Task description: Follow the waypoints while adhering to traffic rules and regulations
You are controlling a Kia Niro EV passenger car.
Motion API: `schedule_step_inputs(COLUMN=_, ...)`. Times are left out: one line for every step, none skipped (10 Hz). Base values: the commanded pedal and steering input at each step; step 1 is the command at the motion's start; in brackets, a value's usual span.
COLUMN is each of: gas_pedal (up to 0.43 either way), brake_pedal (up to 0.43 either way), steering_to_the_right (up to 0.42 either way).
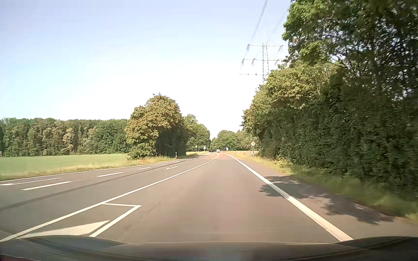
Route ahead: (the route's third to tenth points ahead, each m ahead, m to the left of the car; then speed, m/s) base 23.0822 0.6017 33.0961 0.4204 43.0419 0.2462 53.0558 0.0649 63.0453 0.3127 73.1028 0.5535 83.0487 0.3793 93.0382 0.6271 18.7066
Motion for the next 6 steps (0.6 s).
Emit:
schedule_step_inputs(gas_pedal=0.150, brake_pedal=0.024, steering_to_the_right=0.000)
schedule_step_inputs(gas_pedal=0.150, brake_pedal=0.030, steering_to_the_right=0.000)
schedule_step_inputs(gas_pedal=0.150, brake_pedal=0.030, steering_to_the_right=0.000)
schedule_step_inputs(gas_pedal=0.150, brake_pedal=0.030, steering_to_the_right=0.000)
schedule_step_inputs(gas_pedal=0.150, brake_pedal=0.030, steering_to_the_right=0.000)
schedule_step_inputs(gas_pedal=0.150, brake_pedal=0.030, steering_to_the_right=0.000)
